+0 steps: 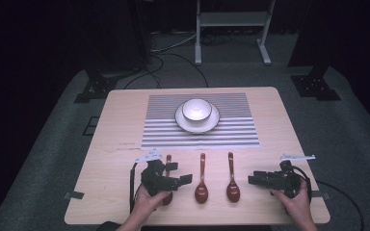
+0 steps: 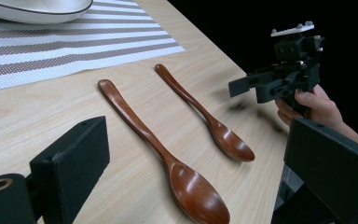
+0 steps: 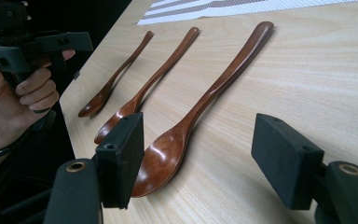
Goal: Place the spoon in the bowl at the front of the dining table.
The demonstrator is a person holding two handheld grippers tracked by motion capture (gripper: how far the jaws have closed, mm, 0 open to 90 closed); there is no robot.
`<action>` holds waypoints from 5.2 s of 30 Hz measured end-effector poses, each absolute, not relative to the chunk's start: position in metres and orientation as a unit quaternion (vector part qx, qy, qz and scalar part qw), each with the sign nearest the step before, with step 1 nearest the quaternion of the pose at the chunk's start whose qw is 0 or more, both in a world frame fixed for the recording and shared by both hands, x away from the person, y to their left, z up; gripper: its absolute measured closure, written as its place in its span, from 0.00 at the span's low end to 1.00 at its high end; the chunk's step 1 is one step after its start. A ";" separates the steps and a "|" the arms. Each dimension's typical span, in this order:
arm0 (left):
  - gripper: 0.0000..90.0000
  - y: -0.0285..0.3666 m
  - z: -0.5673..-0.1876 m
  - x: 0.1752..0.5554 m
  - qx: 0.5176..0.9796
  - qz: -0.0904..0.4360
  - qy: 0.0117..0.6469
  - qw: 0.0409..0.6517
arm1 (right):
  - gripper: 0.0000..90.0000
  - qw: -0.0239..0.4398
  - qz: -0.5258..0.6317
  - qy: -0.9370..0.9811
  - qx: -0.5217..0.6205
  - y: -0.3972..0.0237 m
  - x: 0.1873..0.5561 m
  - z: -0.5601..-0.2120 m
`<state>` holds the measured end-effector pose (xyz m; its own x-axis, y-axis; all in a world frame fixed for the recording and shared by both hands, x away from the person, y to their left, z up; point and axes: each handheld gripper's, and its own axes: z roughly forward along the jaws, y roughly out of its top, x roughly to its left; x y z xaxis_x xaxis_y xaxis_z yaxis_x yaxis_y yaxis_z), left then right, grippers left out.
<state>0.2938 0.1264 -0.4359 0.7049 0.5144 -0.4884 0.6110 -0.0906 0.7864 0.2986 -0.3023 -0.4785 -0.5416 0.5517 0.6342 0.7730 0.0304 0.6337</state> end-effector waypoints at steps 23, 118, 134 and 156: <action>0.06 0.096 -0.442 0.283 0.763 -0.070 0.351 0.539 | 0.36 0.104 -0.517 -0.712 -0.465 -0.299 0.300 -0.478; 0.06 0.048 -0.475 0.260 0.841 -0.155 0.281 0.435 | 0.39 0.156 -0.374 -0.826 -0.393 -0.168 0.392 -0.429; 0.06 0.047 -0.475 0.260 0.842 -0.155 0.279 0.435 | 0.55 0.156 -0.345 -0.838 -0.393 -0.136 0.412 -0.441; 0.06 0.050 -0.475 0.262 0.838 -0.164 0.282 0.437 | 0.79 0.184 -0.357 -0.823 -0.401 -0.129 0.420 -0.441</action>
